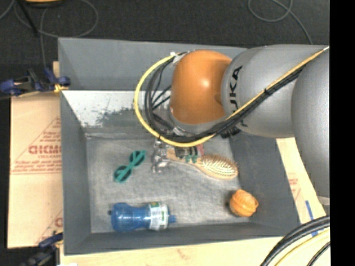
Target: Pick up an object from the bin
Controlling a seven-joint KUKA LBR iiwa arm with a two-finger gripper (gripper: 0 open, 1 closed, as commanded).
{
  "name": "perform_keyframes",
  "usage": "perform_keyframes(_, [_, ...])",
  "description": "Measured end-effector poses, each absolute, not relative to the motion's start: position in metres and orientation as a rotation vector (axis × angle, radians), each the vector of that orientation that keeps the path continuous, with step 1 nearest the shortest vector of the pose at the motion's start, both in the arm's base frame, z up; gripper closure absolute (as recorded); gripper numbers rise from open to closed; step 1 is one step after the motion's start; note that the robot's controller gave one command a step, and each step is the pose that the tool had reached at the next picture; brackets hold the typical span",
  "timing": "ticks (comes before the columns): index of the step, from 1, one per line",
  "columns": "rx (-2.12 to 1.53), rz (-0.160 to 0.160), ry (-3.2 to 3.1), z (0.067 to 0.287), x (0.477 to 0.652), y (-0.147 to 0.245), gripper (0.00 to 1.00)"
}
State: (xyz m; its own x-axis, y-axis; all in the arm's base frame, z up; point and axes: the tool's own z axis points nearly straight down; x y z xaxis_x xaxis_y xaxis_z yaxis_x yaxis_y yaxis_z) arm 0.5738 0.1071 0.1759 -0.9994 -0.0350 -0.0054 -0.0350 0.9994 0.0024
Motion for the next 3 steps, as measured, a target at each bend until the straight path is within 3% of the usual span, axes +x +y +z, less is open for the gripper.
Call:
perform_keyframes(1, [0.207,0.004,3.132,0.146,0.611,0.165,0.00])
perform_keyframes(2, [0.207,0.004,3.132,0.146,0.611,0.165,0.00])
perform_keyframes(3, [0.128,0.000,3.131,0.119,0.611,0.155,0.00])
